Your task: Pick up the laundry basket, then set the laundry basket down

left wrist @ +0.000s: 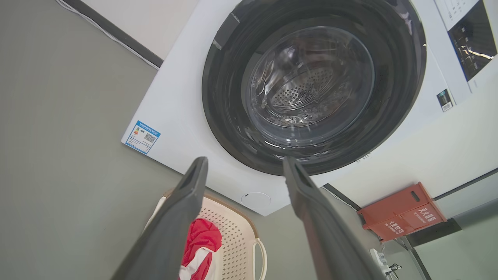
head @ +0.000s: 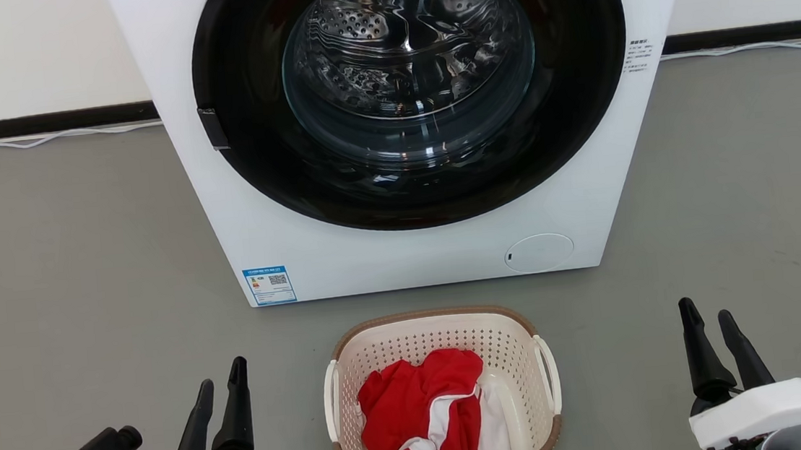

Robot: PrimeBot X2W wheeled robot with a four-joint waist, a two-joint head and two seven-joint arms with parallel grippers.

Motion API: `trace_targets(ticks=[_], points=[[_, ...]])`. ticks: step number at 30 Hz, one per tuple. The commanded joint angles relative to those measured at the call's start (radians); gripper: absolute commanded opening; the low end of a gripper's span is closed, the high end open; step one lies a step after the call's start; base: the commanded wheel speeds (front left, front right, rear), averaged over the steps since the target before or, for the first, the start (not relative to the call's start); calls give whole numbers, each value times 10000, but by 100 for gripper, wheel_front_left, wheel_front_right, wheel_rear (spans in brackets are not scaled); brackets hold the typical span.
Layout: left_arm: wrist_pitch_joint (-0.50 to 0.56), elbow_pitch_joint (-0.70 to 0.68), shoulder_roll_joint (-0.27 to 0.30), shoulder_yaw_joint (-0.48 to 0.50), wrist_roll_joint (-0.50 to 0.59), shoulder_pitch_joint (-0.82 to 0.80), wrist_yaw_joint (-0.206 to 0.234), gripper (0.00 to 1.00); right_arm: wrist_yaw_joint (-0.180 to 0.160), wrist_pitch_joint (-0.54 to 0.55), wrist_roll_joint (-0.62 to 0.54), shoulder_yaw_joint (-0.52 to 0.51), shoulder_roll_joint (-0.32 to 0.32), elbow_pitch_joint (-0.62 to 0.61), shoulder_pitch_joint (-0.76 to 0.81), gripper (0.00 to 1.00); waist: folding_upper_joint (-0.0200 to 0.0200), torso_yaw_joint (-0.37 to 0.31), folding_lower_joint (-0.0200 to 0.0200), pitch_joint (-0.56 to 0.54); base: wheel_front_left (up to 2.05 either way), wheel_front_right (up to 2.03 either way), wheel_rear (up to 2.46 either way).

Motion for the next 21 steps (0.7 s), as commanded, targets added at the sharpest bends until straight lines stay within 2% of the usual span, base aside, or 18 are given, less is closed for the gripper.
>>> trace_targets(ticks=[1, 21], points=[[-146, -223, 148, 137, 339, -109, -41, 100, 44, -195, -354, 177, -180, -192, -176, 100, 0, -4, 0, 0, 0, 0, 0], [-734, -320, 390, 63, 3062, -7, -54, 100, 56, -782, -2753, 85, -282, 140, -137, 100, 0, -9, 0, 3, 0, 0, 0]])
